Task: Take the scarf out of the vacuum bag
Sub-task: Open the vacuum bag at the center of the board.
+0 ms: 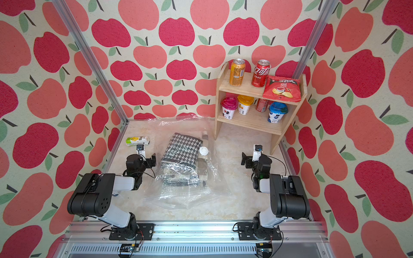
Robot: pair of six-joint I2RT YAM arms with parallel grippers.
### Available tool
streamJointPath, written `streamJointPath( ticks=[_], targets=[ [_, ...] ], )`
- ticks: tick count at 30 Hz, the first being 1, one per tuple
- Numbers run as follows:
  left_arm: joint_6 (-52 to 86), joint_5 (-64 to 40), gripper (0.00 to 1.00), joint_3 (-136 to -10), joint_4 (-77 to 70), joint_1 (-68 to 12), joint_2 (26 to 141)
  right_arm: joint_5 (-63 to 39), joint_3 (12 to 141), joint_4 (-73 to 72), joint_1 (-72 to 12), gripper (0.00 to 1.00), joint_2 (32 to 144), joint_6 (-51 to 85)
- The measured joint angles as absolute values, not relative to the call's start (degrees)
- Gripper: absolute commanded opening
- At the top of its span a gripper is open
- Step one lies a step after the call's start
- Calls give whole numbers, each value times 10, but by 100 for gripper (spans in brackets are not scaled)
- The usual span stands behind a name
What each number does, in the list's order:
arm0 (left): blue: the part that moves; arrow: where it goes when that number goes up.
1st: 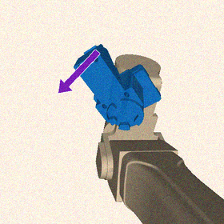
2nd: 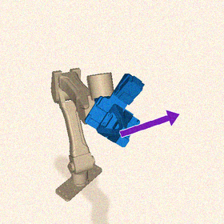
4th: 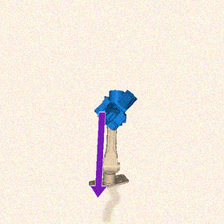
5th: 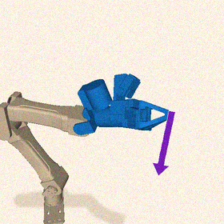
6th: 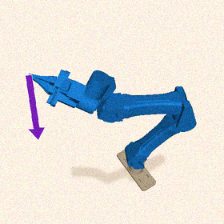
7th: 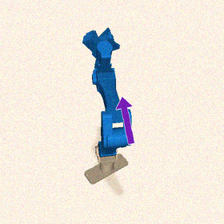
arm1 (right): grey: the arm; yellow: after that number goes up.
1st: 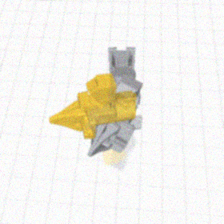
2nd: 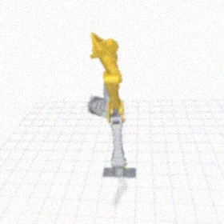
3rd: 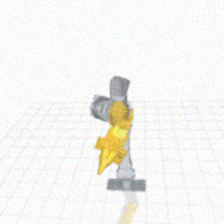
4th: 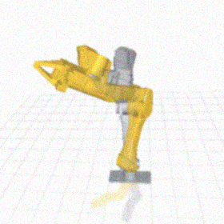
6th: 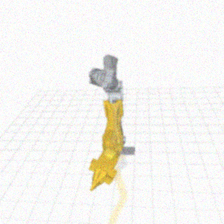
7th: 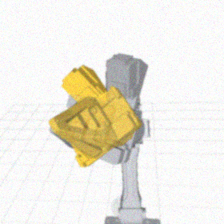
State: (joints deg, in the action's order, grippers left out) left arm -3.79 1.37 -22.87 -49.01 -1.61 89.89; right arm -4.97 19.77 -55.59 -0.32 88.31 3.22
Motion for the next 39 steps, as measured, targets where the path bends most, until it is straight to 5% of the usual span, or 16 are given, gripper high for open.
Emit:
streamJointPath(
  ticks=[14,26,39],
  targets=[
    [-38,8,98,-230,-478,-14,898,-45,198,-556,-3,100,883,32],
    [-19,25,98,-310,-301,0,787,-9,200,-493,-51,100,830,12],
    [13,99,97,-473,-46,-23,659,87,380,-130,-136,100,690,52]
  ],
)
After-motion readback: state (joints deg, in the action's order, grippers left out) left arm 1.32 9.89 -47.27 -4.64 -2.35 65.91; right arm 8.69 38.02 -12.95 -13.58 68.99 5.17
